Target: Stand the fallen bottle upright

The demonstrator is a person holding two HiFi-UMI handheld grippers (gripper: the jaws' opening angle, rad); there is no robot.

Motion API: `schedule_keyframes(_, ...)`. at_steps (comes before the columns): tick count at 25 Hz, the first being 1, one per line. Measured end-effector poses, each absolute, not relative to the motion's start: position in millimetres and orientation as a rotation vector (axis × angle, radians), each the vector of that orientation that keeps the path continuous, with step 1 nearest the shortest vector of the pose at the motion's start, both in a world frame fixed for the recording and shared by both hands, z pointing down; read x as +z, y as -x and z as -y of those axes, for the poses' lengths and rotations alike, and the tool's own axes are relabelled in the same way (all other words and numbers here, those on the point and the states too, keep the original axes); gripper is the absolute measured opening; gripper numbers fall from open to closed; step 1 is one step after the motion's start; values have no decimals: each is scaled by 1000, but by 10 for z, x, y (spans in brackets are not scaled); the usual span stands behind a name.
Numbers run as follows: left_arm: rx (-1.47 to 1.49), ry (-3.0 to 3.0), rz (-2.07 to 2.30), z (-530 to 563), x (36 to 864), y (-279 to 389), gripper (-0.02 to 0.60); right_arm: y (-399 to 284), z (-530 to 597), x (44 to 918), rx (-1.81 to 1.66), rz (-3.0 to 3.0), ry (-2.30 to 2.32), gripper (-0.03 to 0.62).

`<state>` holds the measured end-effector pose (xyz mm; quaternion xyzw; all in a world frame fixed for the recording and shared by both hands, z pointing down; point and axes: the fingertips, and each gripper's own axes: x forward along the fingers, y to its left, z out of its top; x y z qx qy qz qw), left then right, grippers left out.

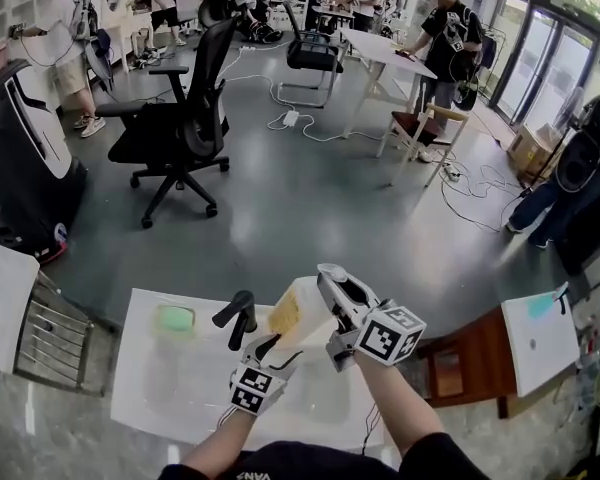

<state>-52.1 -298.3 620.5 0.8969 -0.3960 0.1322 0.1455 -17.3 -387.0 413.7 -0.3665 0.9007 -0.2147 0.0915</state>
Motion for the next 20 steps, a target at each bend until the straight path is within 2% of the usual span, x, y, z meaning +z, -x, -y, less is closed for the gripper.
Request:
schedule_keyframes(3, 374, -2571, 1139, 2976, 6236, 484, 265, 268, 3841, 4124, -591, -2746, 1049, 98)
schedule_keyframes(9, 366, -2554, 1112, 2992, 6283, 462, 207, 404, 3751, 4097, -487, -2871, 946, 100)
schedule_keyframes(14, 374, -2554, 1086, 2993, 6339, 475, 192, 504, 3695, 4121, -408, -2937, 891, 100)
schedule_keyframes(20, 408, -2563, 1030, 2969, 6398, 366, 169, 704, 3547, 4128, -141, -3085, 760, 101)
